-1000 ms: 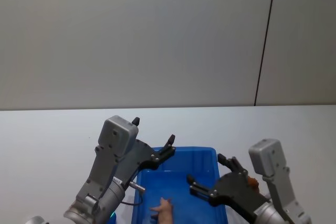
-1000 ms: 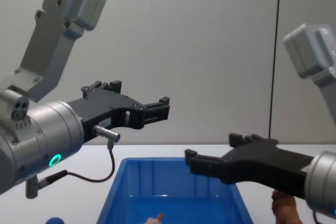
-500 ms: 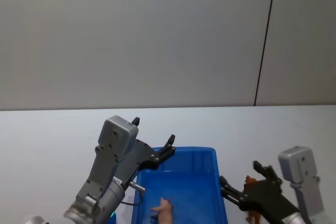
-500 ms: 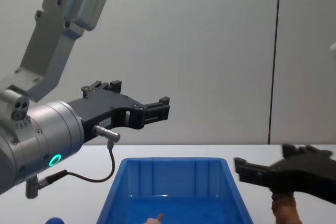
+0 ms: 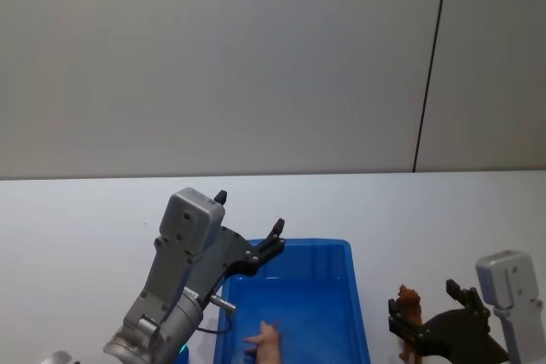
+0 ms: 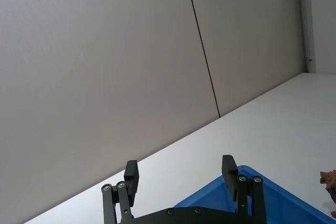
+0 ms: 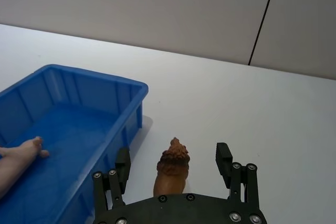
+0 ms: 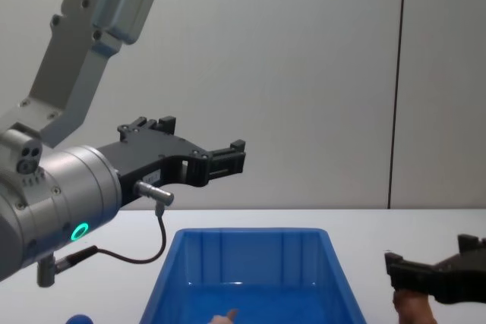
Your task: Pick up the two dolls from the table and place them into the box.
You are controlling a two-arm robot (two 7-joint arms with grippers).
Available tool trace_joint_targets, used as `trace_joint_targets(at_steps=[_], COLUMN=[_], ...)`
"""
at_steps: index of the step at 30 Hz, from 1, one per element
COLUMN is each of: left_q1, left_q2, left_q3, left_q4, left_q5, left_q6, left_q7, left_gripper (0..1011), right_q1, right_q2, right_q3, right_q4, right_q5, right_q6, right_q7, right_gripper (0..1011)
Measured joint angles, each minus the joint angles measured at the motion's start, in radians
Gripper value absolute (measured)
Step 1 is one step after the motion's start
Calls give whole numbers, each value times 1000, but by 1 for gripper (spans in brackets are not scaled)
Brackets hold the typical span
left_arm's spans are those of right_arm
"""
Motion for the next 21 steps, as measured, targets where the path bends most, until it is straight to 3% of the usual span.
trace_joint_targets(at_steps=[21], left_q1=[0], left_q2=[0], left_q3=[0], left_q4=[0], left_q5=[0], left_q6=[0], left_q7=[0], left_gripper=[1001], right_q1=[5], right_q2=[-34], right_q3=[-7], right_q4=[63], right_q5=[13], right_q6=[56], right_q7=[-26], right_gripper=[994])
